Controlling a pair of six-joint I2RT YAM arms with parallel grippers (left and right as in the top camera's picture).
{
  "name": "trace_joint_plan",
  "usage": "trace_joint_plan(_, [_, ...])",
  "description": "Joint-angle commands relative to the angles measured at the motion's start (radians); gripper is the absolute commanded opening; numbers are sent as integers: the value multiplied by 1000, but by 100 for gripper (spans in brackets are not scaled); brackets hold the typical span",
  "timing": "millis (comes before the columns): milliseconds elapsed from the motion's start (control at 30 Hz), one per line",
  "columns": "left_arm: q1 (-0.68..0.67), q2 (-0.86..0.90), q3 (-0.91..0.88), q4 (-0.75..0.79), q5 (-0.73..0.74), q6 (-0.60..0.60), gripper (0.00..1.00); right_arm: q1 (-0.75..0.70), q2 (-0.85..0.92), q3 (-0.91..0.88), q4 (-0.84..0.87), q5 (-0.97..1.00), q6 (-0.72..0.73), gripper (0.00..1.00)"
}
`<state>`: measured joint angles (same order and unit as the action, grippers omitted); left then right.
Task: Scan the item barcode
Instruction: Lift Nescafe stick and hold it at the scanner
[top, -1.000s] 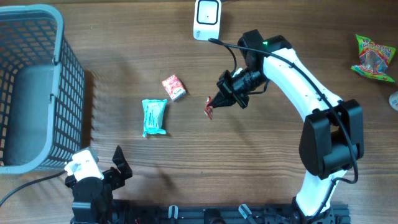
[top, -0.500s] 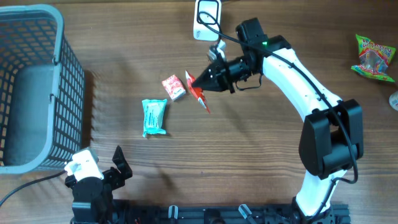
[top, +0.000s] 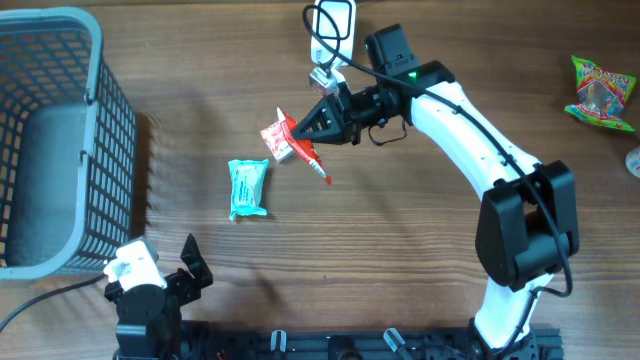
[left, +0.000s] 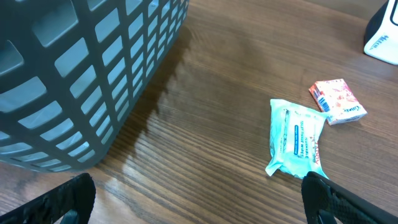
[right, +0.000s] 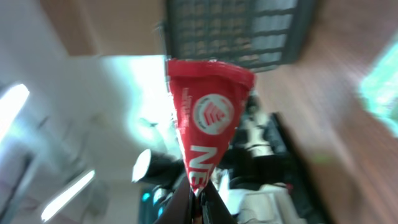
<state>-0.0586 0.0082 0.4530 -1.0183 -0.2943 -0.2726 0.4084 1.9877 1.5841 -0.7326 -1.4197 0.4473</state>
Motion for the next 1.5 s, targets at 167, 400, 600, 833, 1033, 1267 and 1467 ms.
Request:
trace_joint_plan(167, [4,-3,-4,1,-10,-5,100,66,-9,9,-264,1225,196,4])
trace_joint_plan(400, [4,-3,-4,1,-10,-5,100,57,-9,9,-113,1252,-59,5])
trace_joint_plan(600, [4,-3,-4,1,-10,-5,100,57,-9,11,84,1371,-106,4])
trace_joint_plan(833, [4,-3,-4,1,-10,-5,100,54,14,15,450,1500,-106,5])
trace_joint_plan(1033, [4,-3,-4,1,-10,-5,100,47,136,71,753,1630,-130,5])
trace_joint_plan(1267, [4,-3,-4,1,-10,-5,100,5,446,480,691,1640,-134,5])
trace_joint_plan(1467, [4,-3,-4,1,-10,-5,100,-23,553,716,634,1689,-133,5])
